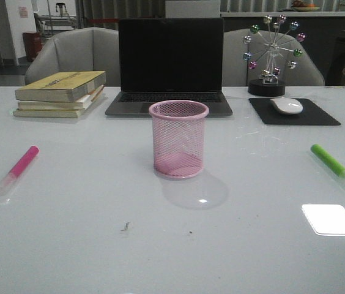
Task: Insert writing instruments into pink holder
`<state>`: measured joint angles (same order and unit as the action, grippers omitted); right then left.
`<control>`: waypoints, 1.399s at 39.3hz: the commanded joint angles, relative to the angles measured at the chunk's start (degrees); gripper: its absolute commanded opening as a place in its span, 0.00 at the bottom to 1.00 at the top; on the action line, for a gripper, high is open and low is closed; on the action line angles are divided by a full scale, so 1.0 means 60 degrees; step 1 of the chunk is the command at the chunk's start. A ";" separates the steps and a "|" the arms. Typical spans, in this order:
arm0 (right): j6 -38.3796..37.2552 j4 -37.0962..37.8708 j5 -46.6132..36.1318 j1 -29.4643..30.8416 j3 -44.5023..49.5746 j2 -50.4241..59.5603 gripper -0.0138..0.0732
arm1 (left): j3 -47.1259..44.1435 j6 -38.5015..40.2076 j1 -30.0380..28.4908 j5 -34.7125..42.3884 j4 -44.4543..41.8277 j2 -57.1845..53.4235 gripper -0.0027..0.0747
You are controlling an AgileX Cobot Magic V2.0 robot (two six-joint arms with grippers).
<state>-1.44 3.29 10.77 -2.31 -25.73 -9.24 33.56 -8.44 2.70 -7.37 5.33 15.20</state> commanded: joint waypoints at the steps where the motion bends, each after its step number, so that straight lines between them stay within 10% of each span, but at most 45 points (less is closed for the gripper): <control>1: 0.0064 0.0115 -0.0553 0.0019 -0.1125 -0.1190 0.20 | 0.1128 0.0025 0.0021 -0.0104 -0.0003 0.1033 0.15; 13: 0.0064 0.0118 0.1123 0.0019 -0.2935 -0.4552 0.20 | 0.2075 0.0025 0.0021 -0.1259 0.0611 0.3947 0.15; 34: 0.0064 0.0118 0.2390 0.0019 -0.2926 -0.5306 0.20 | 0.2075 0.0025 0.0021 -0.1827 0.0611 0.5068 0.17; 47: 0.0064 0.0118 0.2710 0.0019 -0.2926 -0.5306 0.58 | 0.2075 0.0025 0.0021 -0.1890 0.0682 0.5068 0.65; 55: 0.0064 0.0118 0.2867 0.0019 -0.2926 -0.5306 0.59 | 0.2075 0.0025 0.0021 -0.1890 0.0881 0.5068 0.69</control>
<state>-1.36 3.42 31.65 -2.31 -41.23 -40.96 44.01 -8.44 2.70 -22.63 9.46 45.75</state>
